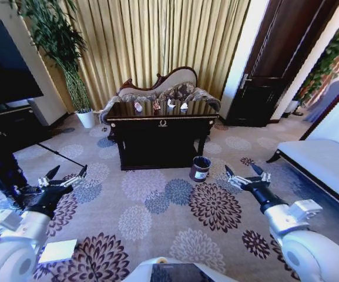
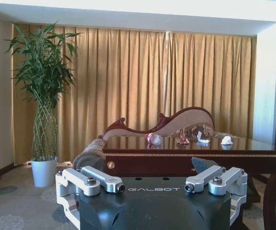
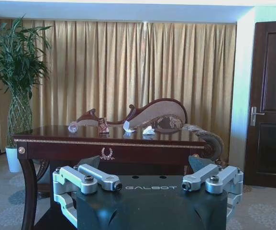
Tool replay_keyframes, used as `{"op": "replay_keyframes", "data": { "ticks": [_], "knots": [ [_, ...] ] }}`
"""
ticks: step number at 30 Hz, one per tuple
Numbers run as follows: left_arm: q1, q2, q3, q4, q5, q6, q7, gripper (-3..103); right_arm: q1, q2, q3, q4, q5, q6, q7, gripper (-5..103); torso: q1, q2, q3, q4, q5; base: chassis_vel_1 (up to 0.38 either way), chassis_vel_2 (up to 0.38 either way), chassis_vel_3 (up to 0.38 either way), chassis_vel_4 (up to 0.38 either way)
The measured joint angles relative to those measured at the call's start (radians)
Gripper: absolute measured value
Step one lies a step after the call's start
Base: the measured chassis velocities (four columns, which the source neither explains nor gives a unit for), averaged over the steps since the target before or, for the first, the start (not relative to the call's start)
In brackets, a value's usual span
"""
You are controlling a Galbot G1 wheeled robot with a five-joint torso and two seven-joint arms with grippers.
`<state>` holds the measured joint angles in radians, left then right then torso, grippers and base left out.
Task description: Move to the front of the table and place the trash on the table into the trash bin.
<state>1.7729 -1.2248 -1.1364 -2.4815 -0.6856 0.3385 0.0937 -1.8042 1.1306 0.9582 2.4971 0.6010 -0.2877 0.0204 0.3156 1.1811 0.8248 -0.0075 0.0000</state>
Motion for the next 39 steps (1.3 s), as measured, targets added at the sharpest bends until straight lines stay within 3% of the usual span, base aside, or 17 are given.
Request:
{"op": "replay_keyframes", "data": {
  "ticks": [18,39],
  "knots": [
    [-0.007,-0.001,-0.003,-0.018,0.009,0.06,-0.021,100,0.002,0.018,-0.003,-0.002,-0.004,0.0,0.002,100,0.0,0.0,0.0,0.0,0.0,0.0,0.0,0.0,0.0],
    [-0.018,0.001,-0.002,-0.018,0.076,0.055,0.003,100,0.008,0.045,-0.008,-0.012,-0.031,0.005,0.002,100,0.0,0.0,0.0,0.0,0.0,0.0,0.0,0.0,0.0]
  ]
}}
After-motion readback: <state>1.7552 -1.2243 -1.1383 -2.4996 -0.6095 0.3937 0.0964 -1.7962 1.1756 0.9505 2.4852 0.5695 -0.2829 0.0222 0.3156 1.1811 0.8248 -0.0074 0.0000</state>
